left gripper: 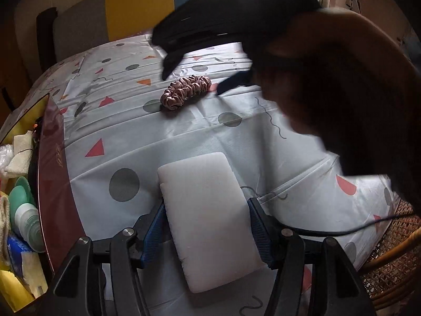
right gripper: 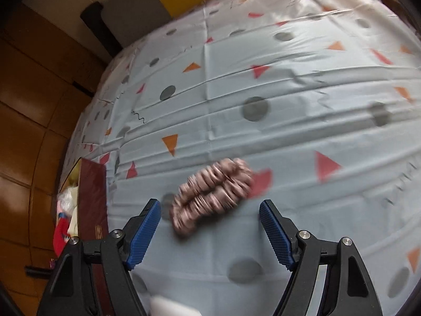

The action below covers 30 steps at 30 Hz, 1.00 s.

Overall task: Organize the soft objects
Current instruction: 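Grasp the pink scrunchie with the right tool while left holds the foam block, then lift the pink scrunchie with the right tool while left holds the foam block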

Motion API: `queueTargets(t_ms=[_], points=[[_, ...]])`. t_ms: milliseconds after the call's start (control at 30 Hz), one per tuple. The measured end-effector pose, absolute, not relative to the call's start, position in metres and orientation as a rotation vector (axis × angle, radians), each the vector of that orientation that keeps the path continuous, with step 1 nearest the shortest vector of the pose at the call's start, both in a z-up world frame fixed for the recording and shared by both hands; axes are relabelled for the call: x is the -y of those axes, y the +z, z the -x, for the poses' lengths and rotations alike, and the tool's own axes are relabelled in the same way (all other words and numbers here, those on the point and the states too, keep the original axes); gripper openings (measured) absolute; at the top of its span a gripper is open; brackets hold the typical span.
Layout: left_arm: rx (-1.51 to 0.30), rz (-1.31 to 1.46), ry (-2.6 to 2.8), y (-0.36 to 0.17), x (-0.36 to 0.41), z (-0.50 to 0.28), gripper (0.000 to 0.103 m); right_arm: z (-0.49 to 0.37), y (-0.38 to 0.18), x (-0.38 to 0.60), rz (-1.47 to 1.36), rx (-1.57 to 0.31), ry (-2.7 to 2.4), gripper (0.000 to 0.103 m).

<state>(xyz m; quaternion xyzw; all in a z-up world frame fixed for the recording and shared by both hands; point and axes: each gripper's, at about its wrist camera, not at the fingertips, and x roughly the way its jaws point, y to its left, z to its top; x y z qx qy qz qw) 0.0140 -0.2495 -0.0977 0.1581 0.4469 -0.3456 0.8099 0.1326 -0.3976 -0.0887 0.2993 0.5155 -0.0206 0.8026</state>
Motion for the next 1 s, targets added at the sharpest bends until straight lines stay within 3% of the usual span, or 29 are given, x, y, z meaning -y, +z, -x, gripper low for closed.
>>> queueTargets(t_ms=[67,133,167,333,633,800,1000], points=[[-0.955,-0.336,-0.742,-0.098,0.249,-0.014,0.061,-0.152,-0.089,0.386,-0.572,-1.12,-0.076,0.075],[-0.95,-0.347,-0.747,-0.098,0.25,-0.013,0.062,-0.166,-0.087,0.371,-0.449,-1.139,-0.061,0.034],[-0.947,-0.351,-0.749,-0.098,0.25,-0.013,0.062,-0.171,-0.087,0.363,-0.383,-1.162,-0.053,0.02],[-0.94,-0.334,-0.757,-0.097,0.248,-0.012,0.062,-0.152,-0.072,0.348,-0.18,-1.165,0.02,0.018],[-0.925,-0.326,-0.737,-0.097,0.248,-0.006,0.062,-0.058,-0.084,0.373,-0.103,-1.19,0.067,0.018],[-0.915,-0.333,-0.719,-0.098,0.249,-0.005,0.062,-0.055,-0.087,0.374,-0.107,-1.174,0.072,0.024],[-0.901,-0.347,-0.703,-0.099,0.25,-0.005,0.062,-0.056,-0.087,0.363,-0.04,-1.16,0.063,0.024]])
